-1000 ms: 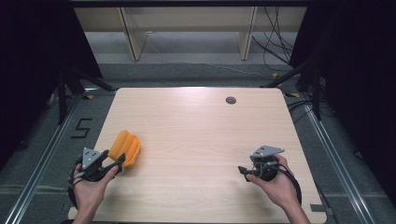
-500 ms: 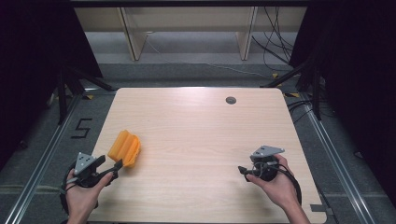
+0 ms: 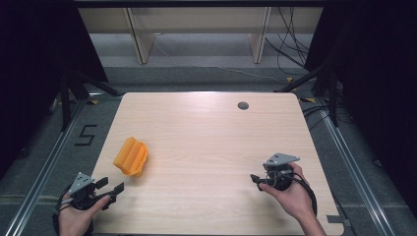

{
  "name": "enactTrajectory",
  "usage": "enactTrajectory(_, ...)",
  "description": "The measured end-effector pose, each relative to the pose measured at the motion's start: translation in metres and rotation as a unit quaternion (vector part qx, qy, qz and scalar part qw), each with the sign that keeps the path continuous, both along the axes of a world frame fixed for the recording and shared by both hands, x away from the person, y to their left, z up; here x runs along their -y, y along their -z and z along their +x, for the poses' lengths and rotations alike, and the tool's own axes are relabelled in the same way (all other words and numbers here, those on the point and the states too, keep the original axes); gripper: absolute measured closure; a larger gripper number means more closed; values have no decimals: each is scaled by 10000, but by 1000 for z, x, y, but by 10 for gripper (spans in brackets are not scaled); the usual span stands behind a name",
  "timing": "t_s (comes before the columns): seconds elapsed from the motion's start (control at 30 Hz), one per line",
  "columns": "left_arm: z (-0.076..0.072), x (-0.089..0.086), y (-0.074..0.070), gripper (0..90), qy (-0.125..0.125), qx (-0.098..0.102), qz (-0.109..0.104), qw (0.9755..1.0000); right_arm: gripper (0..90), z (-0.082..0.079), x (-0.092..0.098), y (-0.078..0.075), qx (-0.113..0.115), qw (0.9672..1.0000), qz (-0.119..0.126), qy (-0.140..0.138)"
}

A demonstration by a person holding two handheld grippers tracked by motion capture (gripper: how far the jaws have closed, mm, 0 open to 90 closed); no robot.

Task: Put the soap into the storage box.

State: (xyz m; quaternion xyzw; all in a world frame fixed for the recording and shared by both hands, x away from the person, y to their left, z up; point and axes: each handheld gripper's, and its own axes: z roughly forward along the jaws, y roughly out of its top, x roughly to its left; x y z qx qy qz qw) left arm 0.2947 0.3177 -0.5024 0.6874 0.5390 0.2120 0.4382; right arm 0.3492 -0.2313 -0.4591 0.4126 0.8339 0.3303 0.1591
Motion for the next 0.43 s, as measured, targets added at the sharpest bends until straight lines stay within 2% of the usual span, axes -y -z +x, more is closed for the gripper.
enactTrajectory(0.1, 0, 3, 1, 282, 161, -46, 116, 9998, 374, 2, 1, 1, 194, 9998, 25, -71)
enactTrajectory(0.13, 1, 4, 1, 280, 184, -21, 135, 9997, 374, 1, 1, 0, 144, 9999, 39, 0)
enactTrajectory(0.17, 1, 4, 1, 278, 175, -16, 126, 9998, 374, 0, 1, -1, 146, 9998, 103, 36)
enactTrajectory(0.2, 1, 4, 1, 278, 185, -6, 117, 9998, 374, 2, 2, 0, 267, 9996, 113, -4)
enactTrajectory(0.33, 1, 2, 2, 278, 195, -108, 28, 9997, 374, 2, 3, 1, 276, 9995, 153, 16)
enactTrajectory(0.43, 2, 2, 3, 279, 179, -90, 8, 9998, 374, 2, 3, 1, 318, 9994, 132, -33)
